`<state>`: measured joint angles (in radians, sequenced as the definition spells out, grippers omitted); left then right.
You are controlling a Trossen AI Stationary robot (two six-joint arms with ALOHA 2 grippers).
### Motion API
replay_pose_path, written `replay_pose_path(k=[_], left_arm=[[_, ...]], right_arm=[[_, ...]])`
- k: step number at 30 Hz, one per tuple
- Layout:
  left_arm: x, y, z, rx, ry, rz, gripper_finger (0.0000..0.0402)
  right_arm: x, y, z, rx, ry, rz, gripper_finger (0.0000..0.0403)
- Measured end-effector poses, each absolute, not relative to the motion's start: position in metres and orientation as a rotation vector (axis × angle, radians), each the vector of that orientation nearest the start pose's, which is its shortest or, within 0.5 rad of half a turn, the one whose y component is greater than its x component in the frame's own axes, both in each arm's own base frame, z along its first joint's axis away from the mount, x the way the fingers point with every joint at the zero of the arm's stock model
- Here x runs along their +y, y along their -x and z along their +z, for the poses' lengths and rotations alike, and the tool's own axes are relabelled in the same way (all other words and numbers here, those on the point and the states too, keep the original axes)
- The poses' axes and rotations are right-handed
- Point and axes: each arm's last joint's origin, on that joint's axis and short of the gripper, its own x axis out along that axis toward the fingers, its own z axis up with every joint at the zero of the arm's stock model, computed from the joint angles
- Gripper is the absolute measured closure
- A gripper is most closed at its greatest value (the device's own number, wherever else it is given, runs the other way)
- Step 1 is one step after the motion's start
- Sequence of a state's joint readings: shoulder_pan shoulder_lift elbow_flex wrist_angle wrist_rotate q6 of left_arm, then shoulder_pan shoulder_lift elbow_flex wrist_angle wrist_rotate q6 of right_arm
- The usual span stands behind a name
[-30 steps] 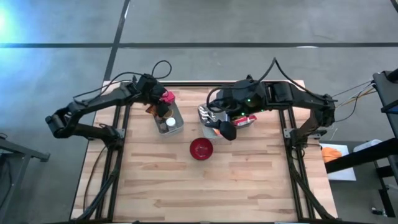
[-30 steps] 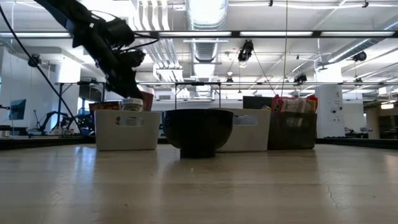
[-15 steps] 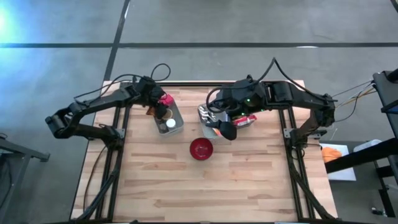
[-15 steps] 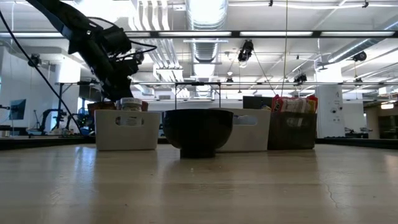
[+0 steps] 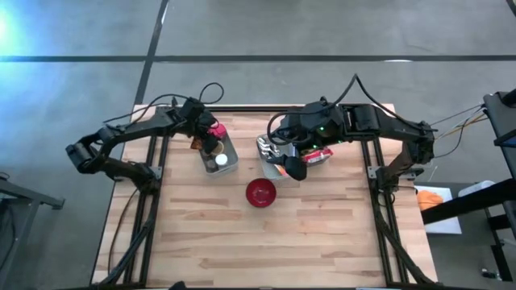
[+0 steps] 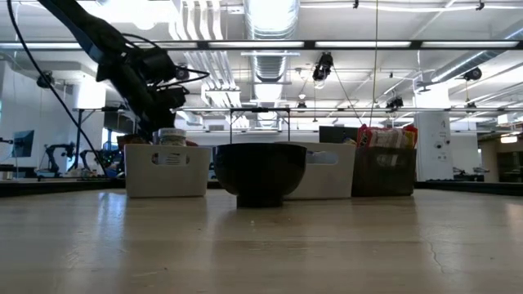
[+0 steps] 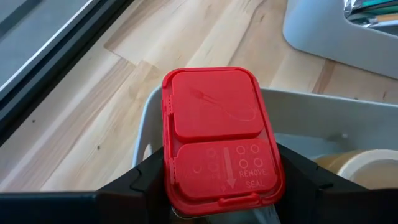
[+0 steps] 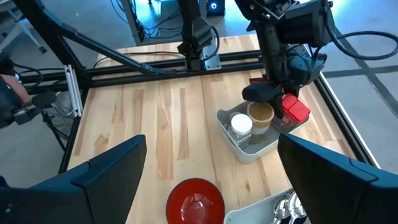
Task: Pick & Place Food Item
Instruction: Put the red seasoning can into the left white bin, then return to Home Position
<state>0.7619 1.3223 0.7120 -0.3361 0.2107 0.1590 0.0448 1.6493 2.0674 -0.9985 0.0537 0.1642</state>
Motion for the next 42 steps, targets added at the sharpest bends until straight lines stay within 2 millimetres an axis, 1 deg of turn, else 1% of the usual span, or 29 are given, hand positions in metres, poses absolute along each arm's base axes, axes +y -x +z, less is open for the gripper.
replay_pose_path(k=[12,24,25,26,29,30,32,34,36,42], left_arm=[[0.169,-0.187,0.179,0.911,0.335,0.411,0.0197],[0.168,-0.185,0.178,0.927,0.371,0.426,0.0197],[0.167,-0.185,0.177,0.932,0.38,0.427,0.0189],[0.168,-0.185,0.177,0.933,0.38,0.428,0.0169],[0.167,-0.184,0.177,0.939,0.386,0.432,0.0094],[0.167,-0.184,0.177,0.937,0.394,0.437,0.0074],[0.168,-0.185,0.178,0.931,0.406,0.449,0.0046],[0.168,-0.185,0.179,0.927,0.416,0.455,0.0032],[0.169,-0.186,0.18,0.926,0.417,0.458,0.0028],[0.171,-0.189,0.187,0.908,0.409,0.463,0.0034]], right_arm=[[0.011,-0.317,0.468,0.59,-0.128,-0.062,0.0041],[0.011,-0.317,0.468,0.59,-0.128,-0.061,0.0041],[0.011,-0.317,0.468,0.59,-0.128,-0.061,0.0041],[0.011,-0.317,0.468,0.59,-0.128,-0.061,0.0041],[0.011,-0.317,0.468,0.59,-0.125,-0.06,0.0041],[0.011,-0.317,0.468,0.591,-0.125,-0.06,0.0041],[0.011,-0.317,0.468,0.591,-0.124,-0.06,0.0041],[0.011,-0.317,0.468,0.591,-0.121,-0.059,0.0041],[0.011,-0.317,0.468,0.591,-0.12,-0.059,0.0041],[0.011,-0.317,0.468,0.591,-0.12,-0.059,0.0041]])
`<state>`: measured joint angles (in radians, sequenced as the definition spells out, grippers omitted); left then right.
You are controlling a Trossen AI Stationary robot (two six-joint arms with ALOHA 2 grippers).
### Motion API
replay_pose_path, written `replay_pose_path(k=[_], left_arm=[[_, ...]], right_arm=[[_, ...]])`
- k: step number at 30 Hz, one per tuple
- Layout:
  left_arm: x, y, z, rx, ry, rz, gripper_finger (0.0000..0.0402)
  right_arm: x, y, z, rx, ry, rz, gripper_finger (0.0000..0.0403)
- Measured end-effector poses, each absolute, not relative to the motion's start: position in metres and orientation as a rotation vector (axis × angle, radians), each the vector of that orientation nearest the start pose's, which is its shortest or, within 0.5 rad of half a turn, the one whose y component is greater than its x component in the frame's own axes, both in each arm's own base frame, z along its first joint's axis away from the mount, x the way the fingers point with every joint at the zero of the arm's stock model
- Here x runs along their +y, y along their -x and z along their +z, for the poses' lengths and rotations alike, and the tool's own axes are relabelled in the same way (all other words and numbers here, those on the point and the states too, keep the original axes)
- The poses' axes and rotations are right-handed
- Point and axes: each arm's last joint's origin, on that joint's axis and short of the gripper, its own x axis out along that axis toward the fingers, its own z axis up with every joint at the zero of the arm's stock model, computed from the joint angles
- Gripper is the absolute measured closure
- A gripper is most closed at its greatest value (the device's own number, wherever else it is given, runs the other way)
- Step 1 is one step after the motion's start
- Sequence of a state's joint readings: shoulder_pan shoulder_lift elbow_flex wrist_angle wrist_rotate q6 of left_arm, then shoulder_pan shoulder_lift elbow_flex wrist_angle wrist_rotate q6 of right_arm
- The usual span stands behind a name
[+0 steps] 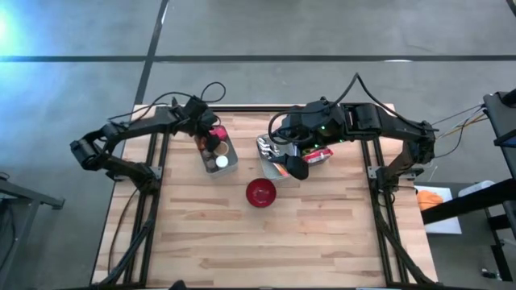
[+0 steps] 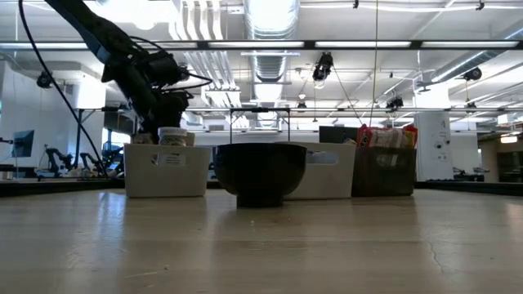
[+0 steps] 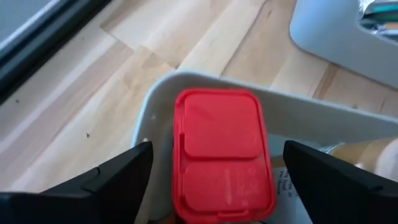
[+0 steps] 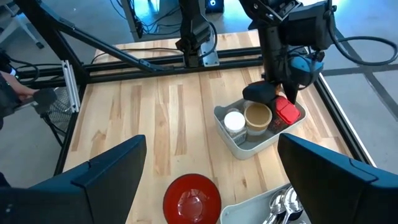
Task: Pick & Place Food Item
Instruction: Return to Home Position
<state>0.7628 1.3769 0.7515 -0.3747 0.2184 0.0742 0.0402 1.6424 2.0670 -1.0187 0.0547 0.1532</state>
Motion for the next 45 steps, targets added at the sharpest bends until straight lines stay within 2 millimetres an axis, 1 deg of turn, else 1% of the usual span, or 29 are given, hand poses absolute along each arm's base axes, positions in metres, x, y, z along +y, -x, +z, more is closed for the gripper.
replay_pose_path(k=[7,15,19,21,23,28,31,33,36,38,39,43,45], left_arm=[[0.176,-0.192,0.201,0.916,0.388,0.494,0.004],[0.181,-0.197,0.226,0.891,0.368,0.505,0.004],[0.182,-0.197,0.25,0.856,0.359,0.512,0.004],[0.179,-0.196,0.266,0.833,0.377,0.517,0.004],[0.175,-0.195,0.283,0.77,0.42,0.48,0.004],[0.15,-0.188,0.323,0.532,0.543,0.21,0.004],[0.132,-0.175,0.341,0.434,0.577,0.129,0.004],[0.117,-0.165,0.351,0.393,0.528,0.094,0.004],[0.087,-0.15,0.364,0.331,0.365,0.0,0.004],[0.07,-0.14,0.37,0.295,0.281,-0.044,0.004],[0.063,-0.136,0.371,0.285,0.259,-0.037,0.004],[0.047,-0.124,0.37,0.254,0.289,0.094,0.004],[0.038,-0.12,0.362,0.259,0.294,0.094,0.004]], right_arm=[[0.011,-0.317,0.468,0.591,-0.12,-0.059,0.0041],[0.011,-0.317,0.468,0.591,-0.12,-0.059,0.0041],[0.011,-0.318,0.469,0.585,-0.112,-0.065,0.0041],[0.008,-0.317,0.469,0.579,-0.096,-0.119,0.0041],[0.004,-0.315,0.471,0.57,-0.083,-0.174,0.0041],[0.001,-0.304,0.477,0.536,-0.087,-0.177,0.0041],[0.002,-0.293,0.478,0.513,-0.099,-0.17,0.0041],[0.001,-0.284,0.477,0.488,-0.118,-0.175,0.0041],[0.0,-0.267,0.474,0.398,-0.149,-0.176,0.0041],[0.0,-0.254,0.469,0.329,-0.176,-0.171,0.0041],[0.0,-0.249,0.465,0.301,-0.187,-0.165,0.0041],[0.001,-0.23,0.445,0.212,-0.276,-0.138,0.0041],[0.001,-0.222,0.432,0.175,-0.304,-0.117,0.0041]])
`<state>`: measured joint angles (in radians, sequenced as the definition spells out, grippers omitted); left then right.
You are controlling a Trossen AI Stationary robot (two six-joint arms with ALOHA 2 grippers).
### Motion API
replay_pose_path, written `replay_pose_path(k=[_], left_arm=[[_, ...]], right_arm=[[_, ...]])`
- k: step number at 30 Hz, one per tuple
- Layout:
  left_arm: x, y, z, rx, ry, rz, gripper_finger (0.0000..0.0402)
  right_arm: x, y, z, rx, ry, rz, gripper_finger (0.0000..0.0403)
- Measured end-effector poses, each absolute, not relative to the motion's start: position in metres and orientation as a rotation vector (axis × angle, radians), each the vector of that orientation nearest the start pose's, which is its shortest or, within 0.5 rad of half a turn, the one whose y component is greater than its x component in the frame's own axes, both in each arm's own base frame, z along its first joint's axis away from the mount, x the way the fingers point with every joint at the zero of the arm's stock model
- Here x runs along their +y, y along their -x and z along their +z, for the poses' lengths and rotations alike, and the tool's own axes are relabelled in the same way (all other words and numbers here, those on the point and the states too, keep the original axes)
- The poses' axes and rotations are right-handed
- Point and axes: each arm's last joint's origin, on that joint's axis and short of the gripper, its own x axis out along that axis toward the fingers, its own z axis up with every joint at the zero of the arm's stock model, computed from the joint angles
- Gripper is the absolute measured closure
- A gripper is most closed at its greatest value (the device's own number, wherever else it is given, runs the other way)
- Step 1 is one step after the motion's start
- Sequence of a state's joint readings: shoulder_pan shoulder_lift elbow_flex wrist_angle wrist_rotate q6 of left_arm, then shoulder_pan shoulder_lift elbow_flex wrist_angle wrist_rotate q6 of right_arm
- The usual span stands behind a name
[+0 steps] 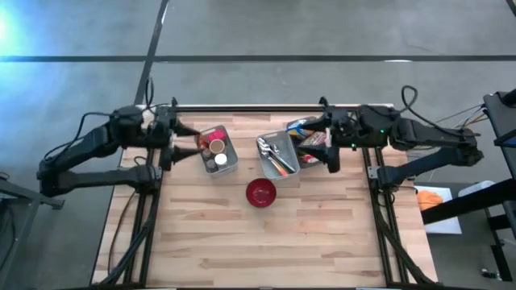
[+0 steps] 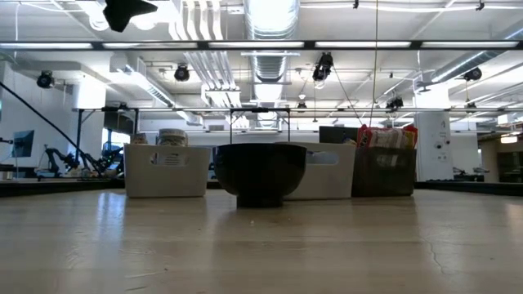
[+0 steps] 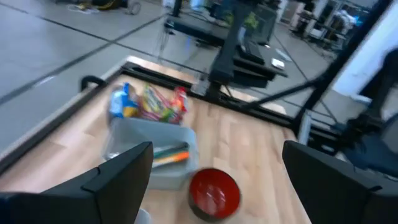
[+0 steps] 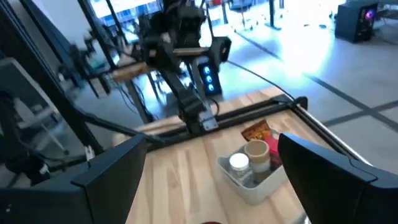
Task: Pick & Place Food Item
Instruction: Return to Home Position
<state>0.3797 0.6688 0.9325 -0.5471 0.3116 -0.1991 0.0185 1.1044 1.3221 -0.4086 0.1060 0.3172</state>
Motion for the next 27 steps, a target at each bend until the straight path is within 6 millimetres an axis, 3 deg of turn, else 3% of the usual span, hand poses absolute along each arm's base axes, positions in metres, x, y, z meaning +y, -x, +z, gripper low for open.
replay_pose_path(k=[8,13,17,27], left_arm=[[0.008,-0.102,0.337,0.239,0.308,0.107,0.004],[-0.006,-0.106,0.311,0.215,0.256,0.074,0.004],[-0.012,-0.115,0.277,0.207,0.252,0.12,0.004],[-0.016,-0.12,0.245,0.207,0.252,0.071,0.004]], right_arm=[[0.0,-0.191,0.391,0.145,-0.323,-0.112,0.0041],[0.004,-0.172,0.37,0.141,-0.356,-0.079,0.0041],[0.006,-0.163,0.351,0.092,-0.331,0.005,0.0041],[0.008,-0.135,0.306,-0.077,-0.35,0.135,0.0041]])
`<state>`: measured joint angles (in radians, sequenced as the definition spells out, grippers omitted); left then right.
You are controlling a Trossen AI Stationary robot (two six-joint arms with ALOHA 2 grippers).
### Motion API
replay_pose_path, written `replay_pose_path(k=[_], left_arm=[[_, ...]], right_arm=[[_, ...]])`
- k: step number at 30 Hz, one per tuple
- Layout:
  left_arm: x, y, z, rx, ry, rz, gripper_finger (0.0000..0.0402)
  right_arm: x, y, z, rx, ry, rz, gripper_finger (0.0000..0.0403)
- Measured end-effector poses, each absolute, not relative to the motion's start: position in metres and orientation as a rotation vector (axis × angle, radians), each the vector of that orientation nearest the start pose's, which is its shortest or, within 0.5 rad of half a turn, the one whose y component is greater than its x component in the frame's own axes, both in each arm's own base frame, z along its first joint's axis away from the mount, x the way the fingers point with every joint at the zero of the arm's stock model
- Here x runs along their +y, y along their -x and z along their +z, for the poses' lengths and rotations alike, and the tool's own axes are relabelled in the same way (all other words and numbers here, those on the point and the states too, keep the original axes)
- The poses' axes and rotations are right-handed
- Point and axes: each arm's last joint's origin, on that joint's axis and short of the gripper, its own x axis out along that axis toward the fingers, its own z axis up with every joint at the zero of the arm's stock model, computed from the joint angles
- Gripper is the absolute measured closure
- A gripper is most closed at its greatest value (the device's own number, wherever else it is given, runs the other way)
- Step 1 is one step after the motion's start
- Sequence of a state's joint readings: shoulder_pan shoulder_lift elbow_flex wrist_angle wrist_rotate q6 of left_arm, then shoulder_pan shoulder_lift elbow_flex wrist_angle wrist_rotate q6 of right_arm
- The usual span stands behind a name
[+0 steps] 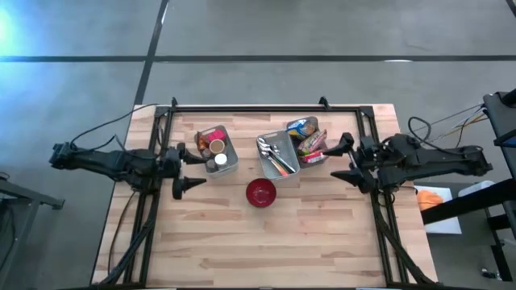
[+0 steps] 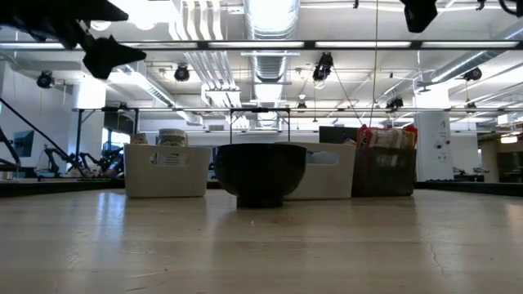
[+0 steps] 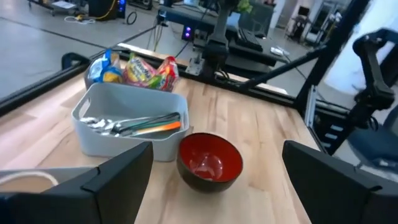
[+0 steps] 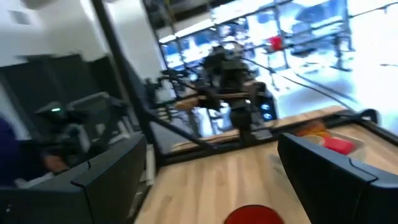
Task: Pick & Place Food Item
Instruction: Return to Home Position
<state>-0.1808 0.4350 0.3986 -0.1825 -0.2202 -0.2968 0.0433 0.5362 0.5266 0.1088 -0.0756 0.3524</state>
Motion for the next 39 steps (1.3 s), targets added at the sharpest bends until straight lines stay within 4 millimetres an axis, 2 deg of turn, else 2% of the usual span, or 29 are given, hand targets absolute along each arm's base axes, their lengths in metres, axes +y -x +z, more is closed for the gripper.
replay_pose_path(k=[6,12,18,23,34,39], left_arm=[[-0.015,-0.117,0.22,0.145,0.287,0.055,0.004],[-0.014,-0.109,0.208,0.127,0.298,0.03,0.004],[-0.014,-0.103,0.185,0.129,0.321,0.011,0.004],[-0.014,-0.098,0.182,0.106,0.289,-0.01,0.004],[-0.014,-0.096,0.163,0.248,0.248,-0.009,0.004],[-0.014,-0.097,0.163,0.221,0.258,-0.028,0.004]], right_arm=[[0.009,-0.126,0.282,-0.144,-0.349,0.209,0.0041],[0.009,-0.119,0.257,-0.126,-0.354,0.205,0.0041],[0.009,-0.111,0.242,-0.175,-0.323,0.213,0.0041],[0.01,-0.105,0.226,-0.176,-0.314,0.267,0.0041],[0.011,-0.101,0.186,-0.133,-0.37,0.313,0.0041],[0.012,-0.101,0.181,-0.076,-0.381,0.338,0.0041]])
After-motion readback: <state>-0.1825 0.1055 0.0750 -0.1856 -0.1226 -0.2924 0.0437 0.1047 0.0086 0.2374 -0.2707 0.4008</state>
